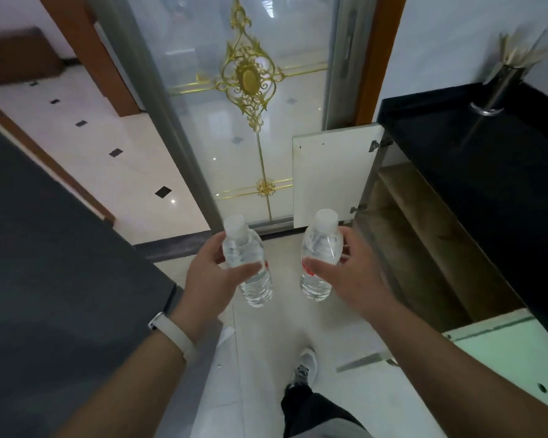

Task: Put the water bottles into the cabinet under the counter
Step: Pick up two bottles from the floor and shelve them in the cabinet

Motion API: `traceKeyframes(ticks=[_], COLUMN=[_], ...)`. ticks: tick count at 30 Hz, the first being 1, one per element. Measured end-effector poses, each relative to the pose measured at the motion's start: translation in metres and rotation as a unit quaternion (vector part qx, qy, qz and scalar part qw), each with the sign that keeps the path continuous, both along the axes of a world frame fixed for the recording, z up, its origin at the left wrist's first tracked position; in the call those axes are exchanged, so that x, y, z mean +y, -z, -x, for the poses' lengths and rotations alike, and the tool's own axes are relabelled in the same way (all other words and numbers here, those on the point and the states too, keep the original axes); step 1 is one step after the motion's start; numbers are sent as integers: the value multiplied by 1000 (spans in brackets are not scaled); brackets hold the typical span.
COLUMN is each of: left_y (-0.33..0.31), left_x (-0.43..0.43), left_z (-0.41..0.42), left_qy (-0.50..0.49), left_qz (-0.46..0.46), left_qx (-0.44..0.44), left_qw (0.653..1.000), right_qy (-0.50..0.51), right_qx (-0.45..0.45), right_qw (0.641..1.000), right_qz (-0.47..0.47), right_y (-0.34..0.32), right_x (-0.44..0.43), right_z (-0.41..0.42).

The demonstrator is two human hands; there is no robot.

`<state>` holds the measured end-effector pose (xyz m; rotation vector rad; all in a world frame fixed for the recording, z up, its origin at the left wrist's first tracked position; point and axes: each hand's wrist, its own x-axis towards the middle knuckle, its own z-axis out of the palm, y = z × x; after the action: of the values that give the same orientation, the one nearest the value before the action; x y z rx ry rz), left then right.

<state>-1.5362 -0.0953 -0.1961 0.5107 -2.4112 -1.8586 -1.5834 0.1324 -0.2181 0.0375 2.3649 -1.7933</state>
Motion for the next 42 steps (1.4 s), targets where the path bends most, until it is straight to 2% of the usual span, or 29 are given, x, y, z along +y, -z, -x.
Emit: traceKeyframes(ticks=[5,10,15,23,32,42], left_y=[-9,-11,-13,8,44,74], left_x=[10,35,69,132,181,177], left_z=[96,170,229,305,390,525], left_qy=[50,66,97,210,365,502], left_qz=[35,22,24,54,52,64], left_qx=[-19,-27,-18,-16,-47,-48], left_qw=[998,997,995,976,928,861], right_qy=[34,67,127,255,378,456], right_qx=[-7,8,9,-26,-58,-136], right_qw=[999,998,991,966,924,876], right_qz=[23,18,30,19,-13,-73], right_y=[9,12,5,16,33,41], right_x=[13,44,85,135,153,113], right_z=[90,155,177,180,205,294])
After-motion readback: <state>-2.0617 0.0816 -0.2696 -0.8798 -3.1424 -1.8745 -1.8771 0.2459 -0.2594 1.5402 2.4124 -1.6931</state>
